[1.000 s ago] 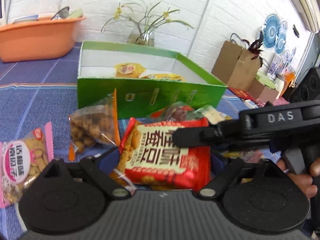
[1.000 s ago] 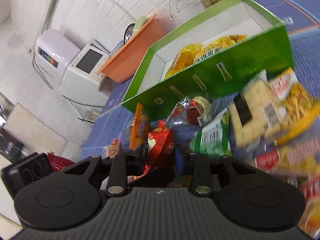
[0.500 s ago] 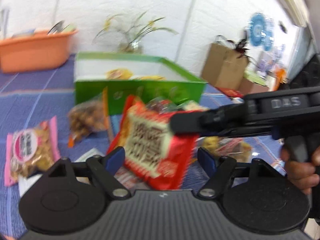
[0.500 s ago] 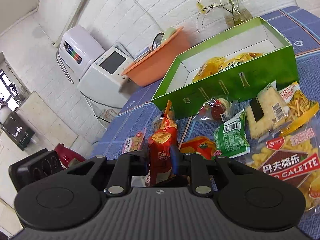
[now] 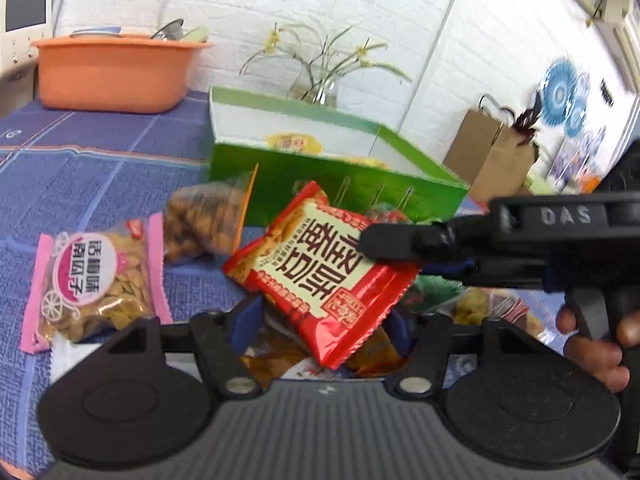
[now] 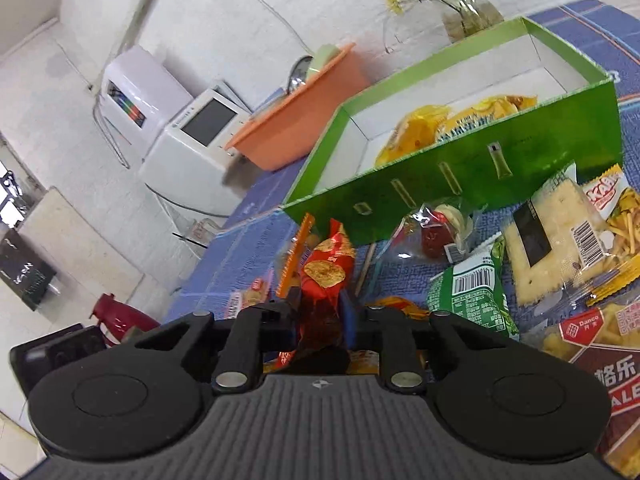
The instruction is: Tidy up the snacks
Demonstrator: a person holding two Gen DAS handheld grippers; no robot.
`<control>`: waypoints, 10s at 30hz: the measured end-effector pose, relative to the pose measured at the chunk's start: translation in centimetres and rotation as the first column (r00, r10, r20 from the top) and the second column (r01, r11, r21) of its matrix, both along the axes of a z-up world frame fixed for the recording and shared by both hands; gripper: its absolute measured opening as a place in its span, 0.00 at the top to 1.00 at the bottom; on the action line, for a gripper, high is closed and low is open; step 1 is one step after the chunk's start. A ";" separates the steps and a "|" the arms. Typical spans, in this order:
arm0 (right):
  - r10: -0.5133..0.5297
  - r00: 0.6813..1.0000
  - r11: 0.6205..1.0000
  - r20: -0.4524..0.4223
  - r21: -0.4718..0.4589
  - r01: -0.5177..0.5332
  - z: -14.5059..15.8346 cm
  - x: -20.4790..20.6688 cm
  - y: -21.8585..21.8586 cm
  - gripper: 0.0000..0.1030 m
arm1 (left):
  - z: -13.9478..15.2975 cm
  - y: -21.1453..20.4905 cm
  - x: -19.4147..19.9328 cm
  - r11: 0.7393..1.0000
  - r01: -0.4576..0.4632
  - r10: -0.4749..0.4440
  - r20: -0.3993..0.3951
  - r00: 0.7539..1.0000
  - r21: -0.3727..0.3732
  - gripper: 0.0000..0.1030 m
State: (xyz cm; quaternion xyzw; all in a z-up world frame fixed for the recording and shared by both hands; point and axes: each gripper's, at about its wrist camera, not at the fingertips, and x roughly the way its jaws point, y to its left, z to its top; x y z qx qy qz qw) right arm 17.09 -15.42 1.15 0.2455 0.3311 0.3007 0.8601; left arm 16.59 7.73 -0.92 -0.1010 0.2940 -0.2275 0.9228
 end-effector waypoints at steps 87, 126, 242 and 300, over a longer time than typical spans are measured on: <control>-0.082 0.969 0.990 0.231 -0.092 0.106 0.9 -1.5 -4.7 0.05 | 6.5 3.1 0.5 0.977 -0.010 0.029 0.085 0.996 -0.211 0.57; -0.314 0.838 0.894 0.447 -0.158 0.419 6.4 5.0 -5.9 0.00 | 8.5 0.2 4.1 0.965 -0.251 0.230 0.211 0.950 0.081 0.24; -0.152 0.975 0.988 0.165 0.037 0.148 -2.2 -4.0 -7.7 0.31 | 2.6 -4.7 -8.4 0.924 -0.138 0.176 -0.077 0.981 0.356 0.62; -0.423 0.886 0.906 0.189 0.068 0.418 4.4 1.2 -11.3 0.00 | 14.9 0.1 6.1 0.950 -0.308 0.312 0.246 0.918 -0.056 0.01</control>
